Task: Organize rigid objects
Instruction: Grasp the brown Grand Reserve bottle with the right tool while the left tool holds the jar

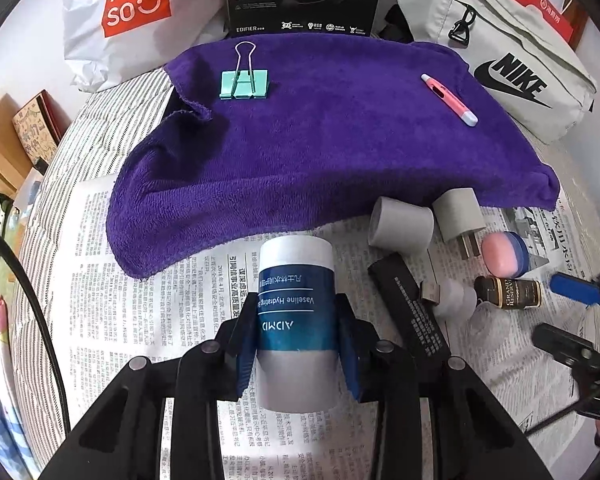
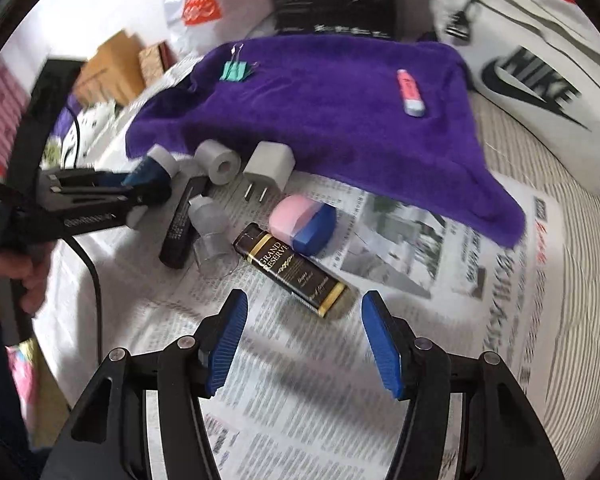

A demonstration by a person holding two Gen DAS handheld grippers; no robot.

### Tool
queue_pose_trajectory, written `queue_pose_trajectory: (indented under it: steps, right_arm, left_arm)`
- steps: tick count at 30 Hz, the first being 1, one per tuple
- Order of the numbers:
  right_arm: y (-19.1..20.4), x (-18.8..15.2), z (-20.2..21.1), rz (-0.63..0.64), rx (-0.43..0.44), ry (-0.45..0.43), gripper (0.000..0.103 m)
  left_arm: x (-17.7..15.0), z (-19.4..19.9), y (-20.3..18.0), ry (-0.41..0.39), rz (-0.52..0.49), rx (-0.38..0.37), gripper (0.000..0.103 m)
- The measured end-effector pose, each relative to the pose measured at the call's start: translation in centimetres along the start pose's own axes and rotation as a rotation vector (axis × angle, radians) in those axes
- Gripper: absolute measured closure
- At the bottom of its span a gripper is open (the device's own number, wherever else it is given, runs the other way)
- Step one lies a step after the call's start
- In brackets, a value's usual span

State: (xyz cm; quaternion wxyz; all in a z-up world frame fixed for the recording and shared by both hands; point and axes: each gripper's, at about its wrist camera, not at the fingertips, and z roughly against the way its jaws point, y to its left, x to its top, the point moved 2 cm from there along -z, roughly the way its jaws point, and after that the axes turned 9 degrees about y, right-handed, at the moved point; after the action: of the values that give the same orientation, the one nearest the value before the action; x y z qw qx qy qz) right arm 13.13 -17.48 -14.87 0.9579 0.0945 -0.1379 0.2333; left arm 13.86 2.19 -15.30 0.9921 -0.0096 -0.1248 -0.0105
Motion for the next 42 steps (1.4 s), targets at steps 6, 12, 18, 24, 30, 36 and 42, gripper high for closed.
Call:
queue_pose_trajectory:
  steps: [6, 12, 18, 24, 30, 36, 42]
  right_arm:
    - [0.6, 1.2, -1.6, 0.084, -0.041, 0.008, 0.044]
    - [1.5, 1.0, -2.0, 0.133, -0.073, -0.026, 0.054]
    - [1.6, -0.2, -1.4, 0.109, -0.052, -0.022, 0.071]
    - [2.8, -1.3, -1.0, 0.153, -0.024, 0.017, 0.078]
    - [3.0, 0.2, -1.7, 0.146, -0.015, 0.032, 0.077]
    - [3.6, 1.5, -2.2, 0.161, -0.015, 0.037, 0.067]
    - [4.3, 2.1, -2.6, 0.199, -0.060, 0.012, 0.074]
  left_arm:
    - [0.3, 0.1, 0.2, 0.004, -0.002, -0.012, 0.069]
    - [0.3, 0.2, 0.3, -0.008, -0.011, -0.018, 0.069]
    - [-0.1, 0.4, -0.1, -0.018, -0.019, -0.011, 0.069]
    - [-0.3, 0.6, -0.1, -0.029, -0.024, -0.016, 0.069]
    - [-0.4, 0.7, -0.1, -0.033, -0.024, -0.024, 0.069]
    - [-0.4, 0.8, 0.0, -0.033, -0.026, -0.028, 0.069]
    - [-0.4, 0.9, 0.0, -0.034, -0.032, -0.027, 0.069]
